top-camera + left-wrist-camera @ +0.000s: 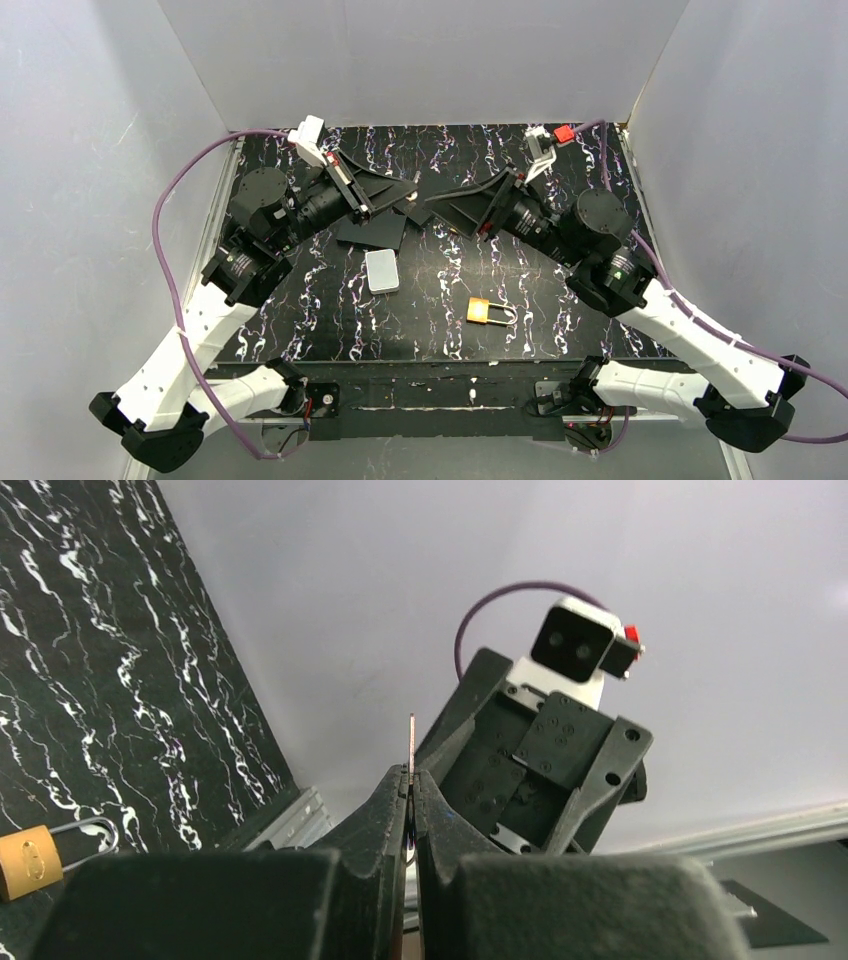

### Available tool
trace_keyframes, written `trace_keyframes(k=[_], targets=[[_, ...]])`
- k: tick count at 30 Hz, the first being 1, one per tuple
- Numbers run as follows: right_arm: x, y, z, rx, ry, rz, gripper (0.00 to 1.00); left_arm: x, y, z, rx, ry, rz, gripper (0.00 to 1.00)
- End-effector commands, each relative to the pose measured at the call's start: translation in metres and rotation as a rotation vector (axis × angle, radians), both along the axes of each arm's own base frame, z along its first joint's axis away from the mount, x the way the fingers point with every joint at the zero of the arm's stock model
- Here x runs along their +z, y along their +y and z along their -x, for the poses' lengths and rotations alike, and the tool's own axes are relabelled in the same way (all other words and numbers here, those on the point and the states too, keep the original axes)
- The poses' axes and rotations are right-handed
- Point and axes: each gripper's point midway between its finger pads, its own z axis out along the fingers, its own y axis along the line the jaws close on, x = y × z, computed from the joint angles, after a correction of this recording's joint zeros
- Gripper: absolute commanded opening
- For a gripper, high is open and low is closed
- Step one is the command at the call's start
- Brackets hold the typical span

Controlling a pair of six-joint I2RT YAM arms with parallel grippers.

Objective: Unlock with the key

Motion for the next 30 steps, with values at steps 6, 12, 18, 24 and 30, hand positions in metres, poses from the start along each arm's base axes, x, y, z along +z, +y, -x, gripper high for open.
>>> trace_keyframes(k=[6,12,18,24,30], targets=[[0.017,0.007,-0.005,0.008,0.007,-0.029,0.67,0.024,-0.011,0.028,-0.181,-0.069,0.006,0.00],[0.021,0.001,-0.013,-0.047,0.025,-0.071,0.63,0.028,-0.014,0.033,-0.223,-0.081,-0.005,0.00],[0.029,-0.015,-0.019,-0.117,0.025,-0.125,0.64,0.025,-0.013,0.035,-0.232,-0.074,-0.010,0.00],[0.026,-0.016,-0.022,-0.133,0.045,-0.146,0.60,0.026,-0.016,0.035,-0.250,-0.073,-0.002,0.00],[0.029,-0.010,-0.024,-0.121,0.044,-0.162,0.50,0.026,-0.021,0.034,-0.276,-0.072,0.006,0.00]])
